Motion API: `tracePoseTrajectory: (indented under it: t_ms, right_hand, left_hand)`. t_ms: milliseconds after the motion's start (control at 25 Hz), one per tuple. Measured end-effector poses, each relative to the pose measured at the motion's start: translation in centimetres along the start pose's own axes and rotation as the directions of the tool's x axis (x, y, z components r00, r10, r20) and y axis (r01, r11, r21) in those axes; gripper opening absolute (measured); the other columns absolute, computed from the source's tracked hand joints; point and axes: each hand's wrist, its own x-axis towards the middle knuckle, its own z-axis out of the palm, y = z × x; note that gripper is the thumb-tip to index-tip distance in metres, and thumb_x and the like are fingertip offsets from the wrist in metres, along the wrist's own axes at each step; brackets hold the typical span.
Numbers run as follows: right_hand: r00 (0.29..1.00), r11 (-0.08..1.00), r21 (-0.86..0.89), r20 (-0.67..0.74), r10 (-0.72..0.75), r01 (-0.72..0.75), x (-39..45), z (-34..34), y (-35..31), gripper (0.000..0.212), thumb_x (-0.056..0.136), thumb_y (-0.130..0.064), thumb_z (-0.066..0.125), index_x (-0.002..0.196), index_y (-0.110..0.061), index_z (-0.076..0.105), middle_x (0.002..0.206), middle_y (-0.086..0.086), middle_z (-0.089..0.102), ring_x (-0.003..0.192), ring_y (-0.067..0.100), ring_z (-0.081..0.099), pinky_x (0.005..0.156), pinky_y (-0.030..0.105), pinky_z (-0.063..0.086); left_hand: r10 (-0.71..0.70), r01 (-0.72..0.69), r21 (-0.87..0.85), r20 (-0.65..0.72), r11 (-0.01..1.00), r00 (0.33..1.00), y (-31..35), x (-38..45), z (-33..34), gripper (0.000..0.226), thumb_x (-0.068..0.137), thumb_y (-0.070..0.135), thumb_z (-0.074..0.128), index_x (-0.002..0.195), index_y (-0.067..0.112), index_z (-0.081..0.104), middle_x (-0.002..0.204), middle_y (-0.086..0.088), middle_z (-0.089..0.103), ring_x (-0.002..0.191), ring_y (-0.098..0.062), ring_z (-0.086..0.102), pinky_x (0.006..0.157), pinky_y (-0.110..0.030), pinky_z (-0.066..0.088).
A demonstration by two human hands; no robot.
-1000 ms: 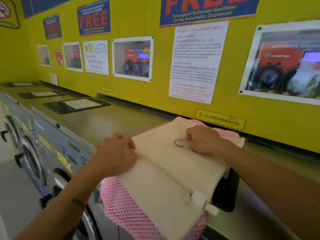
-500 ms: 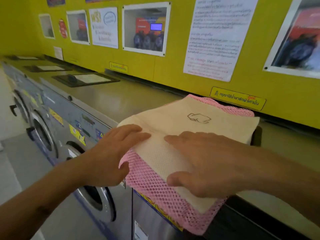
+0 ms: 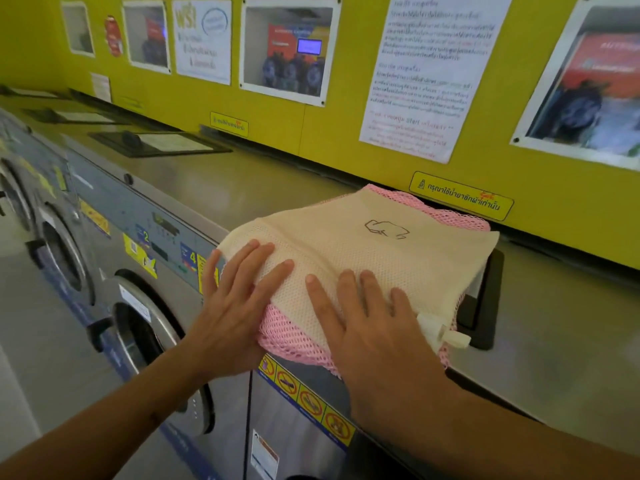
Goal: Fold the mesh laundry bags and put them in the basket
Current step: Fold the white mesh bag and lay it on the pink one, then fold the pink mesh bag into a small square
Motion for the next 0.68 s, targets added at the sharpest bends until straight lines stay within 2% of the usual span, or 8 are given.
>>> tracePoseTrajectory:
  t_ms: [40,120,200,280,360,440,560,680]
  right_hand:
    - [1.000,0.999,0.038,-0.025,-0.009,0.010,0.0,0.0,0.4,0.125,0.048,-0.043,0.088,0.151,-0.003,0.029,0.135,0.033,0.050,0.119,0.054,0.052,0.090,0.063,0.048]
    - [0.996,0.997,0.066,-0.071,-0.047,0.051,-0.3,-0.1,1.2,0.105,0.046,-0.029,0.089,0.139,0.000,0.049,0.119,0.027,0.063,0.102,0.046,0.064,0.076,0.054,0.057]
    - [0.988,0.992,0.052,-0.111,-0.107,0.113,-0.6,-0.5,2.4,0.086,0.054,-0.021,0.083,0.132,-0.003,0.055,0.105,0.019,0.067,0.086,0.036,0.066,0.060,0.044,0.059]
    - [0.974,0.977,0.070,-0.112,-0.195,0.204,-1.0,-1.5,3.7,0.079,0.060,-0.017,0.078,0.133,-0.012,0.048,0.103,0.011,0.063,0.077,0.028,0.063,0.051,0.039,0.056]
    - [0.950,0.944,0.131,-0.123,-0.286,0.302,-1.6,-3.0,5.4,0.082,0.071,-0.012,0.071,0.140,-0.028,0.031,0.117,0.003,0.048,0.088,0.023,0.055,0.057,0.040,0.055]
    - [0.954,0.903,0.307,-0.113,-0.278,0.299,-2.0,-4.9,7.3,0.078,0.084,-0.016,0.061,0.142,-0.044,0.018,0.118,-0.007,0.031,0.099,0.015,0.043,0.074,0.041,0.053]
    - [0.971,0.795,0.557,-0.135,-0.198,0.240,-2.4,-8.1,9.8,0.055,0.086,-0.040,0.053,0.136,-0.053,0.032,0.113,-0.023,0.045,0.102,0.000,0.048,0.085,0.033,0.049]
    - [0.987,0.765,0.633,-0.160,-0.018,0.116,-1.2,-10.1,12.8,0.038,0.086,-0.039,0.060,0.119,-0.050,0.044,0.105,-0.025,0.062,0.093,-0.003,0.058,0.080,0.032,0.051]
  left_hand:
    - [0.008,-0.008,-0.012,-0.029,1.000,1.000,-0.2,0.0,-0.2,0.083,0.065,0.046,0.060,0.139,0.015,0.038,0.146,-0.020,0.044,0.139,-0.038,0.037,0.109,-0.067,0.019]
    - [0.007,-0.011,-0.039,-0.098,0.999,0.995,-0.4,0.0,-0.6,0.074,0.068,0.047,0.067,0.132,0.016,0.045,0.138,-0.015,0.053,0.130,-0.033,0.047,0.107,-0.062,0.025]
    - [-0.008,-0.004,-0.071,-0.169,0.997,0.986,-0.1,0.3,-0.9,0.068,0.062,0.036,0.078,0.122,0.018,0.050,0.127,-0.008,0.059,0.117,-0.028,0.055,0.103,-0.055,0.031]
    - [-0.031,0.003,-0.124,-0.219,0.992,0.975,0.4,0.5,-2.1,0.065,0.056,0.026,0.081,0.113,0.019,0.050,0.116,-0.002,0.054,0.106,-0.026,0.054,0.096,-0.048,0.035]
    - [-0.047,0.007,-0.161,-0.250,0.987,0.967,1.0,1.1,-4.6,0.056,0.059,0.029,0.077,0.106,0.019,0.049,0.110,0.000,0.050,0.100,-0.025,0.053,0.088,-0.043,0.038]
    - [-0.020,-0.018,-0.150,-0.246,0.988,0.969,1.3,2.4,-7.5,0.054,0.056,0.028,0.076,0.104,0.020,0.052,0.107,0.001,0.054,0.096,-0.024,0.056,0.083,-0.043,0.041]
    - [0.102,-0.126,-0.170,-0.144,0.977,0.984,1.0,6.0,-11.5,0.057,0.056,0.016,0.077,0.108,0.023,0.057,0.101,0.006,0.063,0.092,-0.017,0.061,0.081,-0.037,0.046]
    - [0.087,-0.066,-0.272,0.064,0.960,0.994,-0.4,12.0,-14.4,0.080,0.057,0.017,0.066,0.129,0.040,0.040,0.096,0.023,0.059,0.082,0.002,0.057,0.069,-0.016,0.044]
